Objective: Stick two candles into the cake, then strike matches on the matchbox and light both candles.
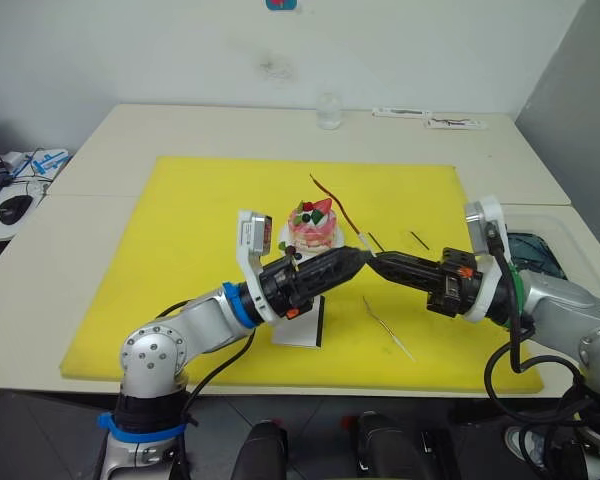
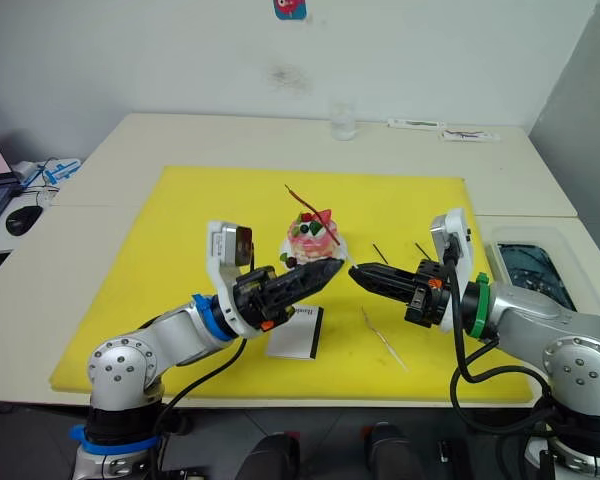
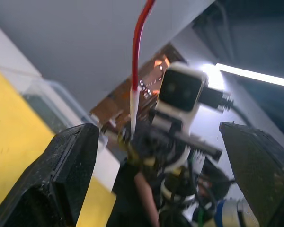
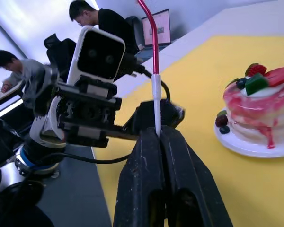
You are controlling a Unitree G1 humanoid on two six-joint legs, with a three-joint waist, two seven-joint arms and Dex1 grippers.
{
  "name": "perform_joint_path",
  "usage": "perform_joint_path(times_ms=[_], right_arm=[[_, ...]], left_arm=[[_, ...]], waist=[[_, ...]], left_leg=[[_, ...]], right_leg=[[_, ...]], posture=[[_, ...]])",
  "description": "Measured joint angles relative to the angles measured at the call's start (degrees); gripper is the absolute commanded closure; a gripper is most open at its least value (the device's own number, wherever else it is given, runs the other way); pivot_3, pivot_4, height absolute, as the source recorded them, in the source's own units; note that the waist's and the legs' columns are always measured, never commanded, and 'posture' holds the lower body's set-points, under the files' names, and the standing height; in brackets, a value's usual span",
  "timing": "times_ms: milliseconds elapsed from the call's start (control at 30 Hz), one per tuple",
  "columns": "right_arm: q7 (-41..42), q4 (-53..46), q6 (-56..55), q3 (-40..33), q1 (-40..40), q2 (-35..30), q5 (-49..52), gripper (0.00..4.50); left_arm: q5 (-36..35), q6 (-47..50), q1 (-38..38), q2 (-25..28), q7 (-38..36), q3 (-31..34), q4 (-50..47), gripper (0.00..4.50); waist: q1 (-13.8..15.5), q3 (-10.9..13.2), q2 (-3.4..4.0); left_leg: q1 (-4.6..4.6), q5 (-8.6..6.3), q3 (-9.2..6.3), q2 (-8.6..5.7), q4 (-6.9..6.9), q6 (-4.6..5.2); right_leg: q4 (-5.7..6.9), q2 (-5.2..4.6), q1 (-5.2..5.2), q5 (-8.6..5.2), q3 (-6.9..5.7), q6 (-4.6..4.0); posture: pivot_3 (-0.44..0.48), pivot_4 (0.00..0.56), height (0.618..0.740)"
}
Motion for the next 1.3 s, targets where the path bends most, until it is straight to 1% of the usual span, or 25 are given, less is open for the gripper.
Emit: perform_joint_path(times_ms=[133,333,433,500,1067,1167,1300], right_arm=[[-2.9,0.4,-0.5,1.9,-0.6,0.2,3.3,4.44],[-4.6,0.4,-1.5,3.4,-1.2,-0.1,6.2,4.44],[-5.1,0.4,-2.1,3.4,-1.2,-0.9,6.6,4.44],[-5.5,0.5,-2.2,3.4,-1.2,-1.2,7.1,4.5],[-6.9,1.8,-4.3,4.1,-2.6,-3.4,10.3,4.5],[-7.0,1.8,-4.4,4.6,-2.6,-3.7,10.4,4.5],[-7.0,1.8,-4.5,5.1,-2.6,-4.2,10.7,4.5]], left_arm=[[-1.1,-1.7,0.0,-2.3,2.0,-0.5,0.5,0.0],[-2.6,-2.8,0.0,-3.2,2.2,-0.8,1.4,0.0],[-3.1,-3.1,0.1,-3.2,2.5,-0.8,2.0,0.0],[-3.8,-3.3,0.1,-3.2,2.7,-0.8,2.0,0.38],[-5.9,-4.0,1.6,-2.2,2.8,-1.0,2.2,0.38],[-5.9,-4.1,1.6,-2.4,2.7,-1.1,2.5,0.94],[-5.9,-4.3,1.4,-2.8,2.2,-1.1,4.0,2.23]], waist=[[-0.1,0.0,0.0],[0.0,0.0,0.0],[0.0,0.0,0.0],[0.0,0.0,0.0],[0.0,0.0,0.0],[0.0,0.0,0.0],[0.0,0.0,0.0]], left_leg=[[0.0,0.0,0.0,0.0,0.0,0.0],[-0.02,0.0,0.0,0.0,0.0,0.0],[-0.04,0.0,-0.01,0.0,-0.01,0.0],[-0.04,0.0,0.0,0.0,-0.02,0.0],[-0.09,0.0,0.0,0.0,-0.05,0.0],[-0.09,0.0,-0.01,0.0,-0.05,0.0],[-0.09,0.0,0.0,0.0,-0.05,0.0]], right_leg=[[0.0,0.01,-0.01,-0.01,0.0,-0.01],[-0.05,0.02,-0.01,-0.01,0.0,-0.02],[-0.07,0.02,-0.02,-0.01,0.0,-0.02],[-0.07,0.02,-0.02,-0.01,0.0,-0.02],[-0.15,0.02,-0.05,-0.02,0.0,-0.03],[-0.15,0.02,-0.06,-0.02,0.0,-0.03],[-0.16,0.02,-0.06,-0.02,0.0,-0.03]], posture=[[0.0,0.15,0.74],[0.0,0.15,0.74],[0.0,0.15,0.74],[0.0,0.15,0.74],[0.0,0.15,0.74],[0.0,0.15,0.74],[0.0,0.15,0.74]])
